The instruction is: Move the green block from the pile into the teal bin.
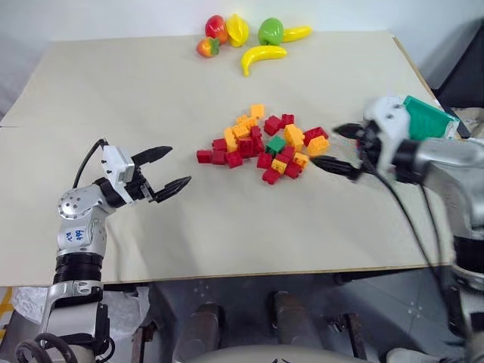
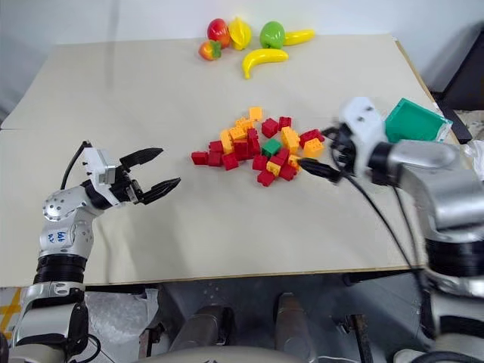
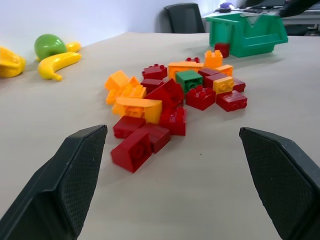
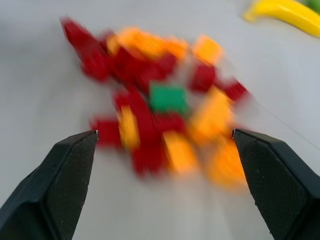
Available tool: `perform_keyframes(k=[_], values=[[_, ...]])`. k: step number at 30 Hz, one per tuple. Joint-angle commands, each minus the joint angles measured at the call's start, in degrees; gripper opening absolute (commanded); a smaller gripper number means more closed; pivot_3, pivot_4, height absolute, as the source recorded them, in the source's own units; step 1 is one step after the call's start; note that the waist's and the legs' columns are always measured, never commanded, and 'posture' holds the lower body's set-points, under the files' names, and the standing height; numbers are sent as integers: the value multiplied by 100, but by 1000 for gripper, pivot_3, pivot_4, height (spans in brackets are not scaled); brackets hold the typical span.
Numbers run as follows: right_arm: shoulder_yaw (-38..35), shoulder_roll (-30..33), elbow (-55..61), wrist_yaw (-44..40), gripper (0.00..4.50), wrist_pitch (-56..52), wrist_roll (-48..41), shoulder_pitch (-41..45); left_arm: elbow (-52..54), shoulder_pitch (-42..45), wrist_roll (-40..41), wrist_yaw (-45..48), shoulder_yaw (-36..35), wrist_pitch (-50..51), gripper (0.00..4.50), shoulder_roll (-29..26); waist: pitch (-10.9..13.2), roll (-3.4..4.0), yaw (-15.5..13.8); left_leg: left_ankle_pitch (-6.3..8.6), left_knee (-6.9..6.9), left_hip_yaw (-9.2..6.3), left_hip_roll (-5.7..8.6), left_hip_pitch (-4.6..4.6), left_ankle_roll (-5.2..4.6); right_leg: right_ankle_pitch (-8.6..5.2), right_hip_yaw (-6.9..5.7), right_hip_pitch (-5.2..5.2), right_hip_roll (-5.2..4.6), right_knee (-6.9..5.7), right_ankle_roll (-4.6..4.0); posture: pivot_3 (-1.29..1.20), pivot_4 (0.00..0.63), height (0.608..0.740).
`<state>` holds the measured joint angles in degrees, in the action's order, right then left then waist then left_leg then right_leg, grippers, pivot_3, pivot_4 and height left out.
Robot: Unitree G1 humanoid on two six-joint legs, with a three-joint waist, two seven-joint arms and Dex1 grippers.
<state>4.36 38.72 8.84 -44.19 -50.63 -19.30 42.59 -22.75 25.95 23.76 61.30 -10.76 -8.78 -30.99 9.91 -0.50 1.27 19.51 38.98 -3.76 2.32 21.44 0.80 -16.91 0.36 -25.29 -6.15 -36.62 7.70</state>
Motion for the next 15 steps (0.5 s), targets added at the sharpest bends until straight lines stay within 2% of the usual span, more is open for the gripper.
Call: perform_keyframes(k=[1, 4, 9, 15], values=[[494, -359, -895, 372, 4473, 205, 561, 610, 350, -150, 75, -101, -116, -32, 4500, 2, 0, 0, -3, 0, -2, -2, 4, 3, -1, 0, -2, -1, -4, 2, 0, 0, 150, 740], [898, -924, -2287, 667, 4473, 516, 1034, 1306, 529, -287, 78, -195, -111, -10, 4500, 67, 0, 0, 35, 3, 0, -4, 19, 6, -8, 0, -4, -2, -18, 4, 1, 0, 150, 740], [1325, -1529, -4197, 437, 4473, 982, 1513, 2222, 796, -482, 89, -355, -124, 34, 4500, 141, 0, 1, 59, 2, -7, -5, 17, 10, -9, 1, -12, -7, -16, -14, 2, 0, 150, 740], [1523, -1983, -5841, 225, 4473, 1536, 2022, 2988, 1030, -684, 113, -505, -193, 63, 4500, 128, 0, 1, 132, 1, -9, -5, 15, 11, -8, 1, -14, -11, -15, -21, 1, 0, 150, 740]])
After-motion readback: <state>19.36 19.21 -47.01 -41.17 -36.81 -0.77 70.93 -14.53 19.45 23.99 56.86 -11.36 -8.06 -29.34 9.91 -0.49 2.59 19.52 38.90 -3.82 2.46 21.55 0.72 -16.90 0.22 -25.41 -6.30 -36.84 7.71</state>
